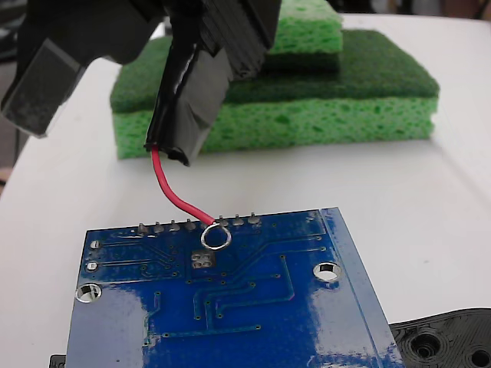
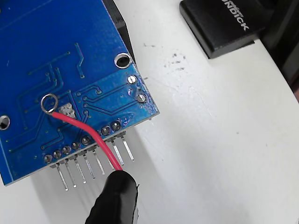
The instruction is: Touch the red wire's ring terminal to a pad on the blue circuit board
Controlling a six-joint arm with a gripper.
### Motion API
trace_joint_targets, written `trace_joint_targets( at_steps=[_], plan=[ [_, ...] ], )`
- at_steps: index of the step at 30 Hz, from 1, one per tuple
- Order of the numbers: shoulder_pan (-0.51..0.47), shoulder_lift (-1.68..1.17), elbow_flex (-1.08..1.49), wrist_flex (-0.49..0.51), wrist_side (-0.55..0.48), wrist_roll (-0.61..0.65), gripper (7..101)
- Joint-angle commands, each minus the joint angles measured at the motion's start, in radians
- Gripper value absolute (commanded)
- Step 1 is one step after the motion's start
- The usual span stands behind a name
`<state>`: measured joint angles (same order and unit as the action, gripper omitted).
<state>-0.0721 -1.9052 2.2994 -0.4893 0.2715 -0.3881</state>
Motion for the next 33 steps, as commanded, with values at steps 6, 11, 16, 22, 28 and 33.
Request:
trace_joint_targets(
  at_steps=[6,11,16,22,28,33],
  plan=[
    [0.005,-0.005,-0.008,-0.006,0.011,-0.002,100.3],
    [0.005,0.002,-0.011,-0.008,0.012,-0.005,100.3],
    [0.005,0.006,-0.014,-0.012,0.012,-0.006,100.3],
    [0.003,0.009,-0.012,-0.011,0.012,-0.009,100.3],
    [-0.003,0.02,-0.011,-0.003,0.008,-0.011,100.3],
    [-0.003,0.023,-0.012,-0.003,0.008,-0.011,100.3]
  ],
)
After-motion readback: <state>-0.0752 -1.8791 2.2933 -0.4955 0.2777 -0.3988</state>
